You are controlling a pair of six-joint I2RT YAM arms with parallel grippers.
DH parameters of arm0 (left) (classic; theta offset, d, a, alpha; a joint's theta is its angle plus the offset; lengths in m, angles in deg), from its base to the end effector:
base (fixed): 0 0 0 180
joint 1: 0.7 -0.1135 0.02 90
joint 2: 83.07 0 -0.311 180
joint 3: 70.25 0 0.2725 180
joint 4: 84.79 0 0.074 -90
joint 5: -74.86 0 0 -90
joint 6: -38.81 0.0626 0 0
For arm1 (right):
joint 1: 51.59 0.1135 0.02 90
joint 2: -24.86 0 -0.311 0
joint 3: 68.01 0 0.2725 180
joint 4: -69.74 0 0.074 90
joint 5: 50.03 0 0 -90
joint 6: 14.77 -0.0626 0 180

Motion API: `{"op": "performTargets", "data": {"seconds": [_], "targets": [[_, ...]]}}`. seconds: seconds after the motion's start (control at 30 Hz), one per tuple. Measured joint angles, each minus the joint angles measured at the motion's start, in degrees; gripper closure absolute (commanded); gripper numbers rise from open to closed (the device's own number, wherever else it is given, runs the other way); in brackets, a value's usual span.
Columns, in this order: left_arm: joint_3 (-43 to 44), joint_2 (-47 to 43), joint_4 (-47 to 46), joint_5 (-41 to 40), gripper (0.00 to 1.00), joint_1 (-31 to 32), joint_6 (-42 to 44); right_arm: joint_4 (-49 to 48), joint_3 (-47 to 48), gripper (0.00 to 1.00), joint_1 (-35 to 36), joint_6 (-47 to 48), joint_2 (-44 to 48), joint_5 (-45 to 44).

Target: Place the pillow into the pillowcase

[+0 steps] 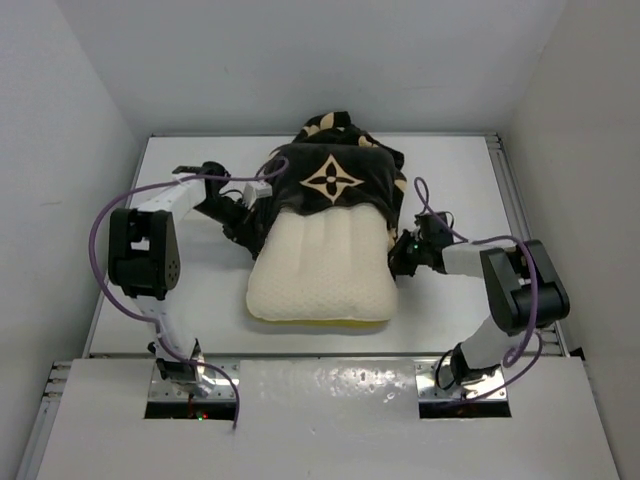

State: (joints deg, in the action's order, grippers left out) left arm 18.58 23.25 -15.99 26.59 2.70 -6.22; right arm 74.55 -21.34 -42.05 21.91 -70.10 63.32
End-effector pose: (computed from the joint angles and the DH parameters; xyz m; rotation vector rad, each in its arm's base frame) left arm 0.3720 -0.0638 0.2096 1.1266 2.4278 -0.9229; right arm 0.2988 0.0754 0.1148 0.8178 2.5249 0.9275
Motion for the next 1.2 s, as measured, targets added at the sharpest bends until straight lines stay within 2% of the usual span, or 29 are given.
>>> {"op": "performTargets", "data": {"seconds": [0.1,0.13,0.2,0.27,0.33,0.4,0.5,0.6,0.7,0.8,1.0,1.07,1.2], "targets": [[10.7,3.1,11.5,6.9,1.00,-1.1,2.9,3.6,1.7,1.00,3.0,-4.5,7.1,6.3],[15.8,4.0,13.2,8.6,1.00,-1.8,2.6,5.6,4.6,1.00,3.4,-5.6,9.6,7.8],[30.5,6.6,17.0,10.5,1.00,-3.4,-0.8,10.2,16.7,1.00,2.6,-7.4,12.6,10.2],[44.8,8.0,15.4,11.0,1.00,-5.1,-5.5,9.9,30.9,1.00,0.2,-9.2,13.0,11.5],[53.2,6.6,8.6,11.7,1.00,-7.3,-13.1,5.3,41.5,1.00,-3.8,-13.7,14.2,13.0],[53.8,3.1,2.1,12.5,1.00,-9.4,-19.8,-0.3,45.7,1.00,-8.7,-19.3,16.5,14.5],[53.3,-1.6,-3.0,12.0,1.00,-11.9,-26.4,-8.6,45.5,1.00,-15.6,-27.8,20.2,15.8],[53.6,-3.0,-5.0,11.4,1.00,-13.2,-28.8,-10.4,43.7,1.00,-16.4,-30.9,20.7,16.5],[52.9,-3.0,-6.3,10.4,1.00,-13.5,-30.4,-6.0,43.1,1.00,-16.1,-29.7,19.8,16.7],[51.0,-3.7,-7.3,9.6,1.00,-14.6,-31.1,3.1,43.6,1.00,-16.2,-24.9,19.8,16.2],[43.8,-10.5,-9.9,9.6,1.00,-18.6,-31.9,17.3,44.5,1.00,-16.2,-15.0,23.8,14.8],[44.2,-12.0,-11.0,10.0,1.00,-19.3,-32.7,21.5,47.9,1.00,-16.3,-12.1,24.4,14.0],[46.2,-13.6,-19.1,11.7,1.00,-21.4,-39.7,27.9,63.0,1.00,-17.9,-7.6,22.1,12.3]]}}
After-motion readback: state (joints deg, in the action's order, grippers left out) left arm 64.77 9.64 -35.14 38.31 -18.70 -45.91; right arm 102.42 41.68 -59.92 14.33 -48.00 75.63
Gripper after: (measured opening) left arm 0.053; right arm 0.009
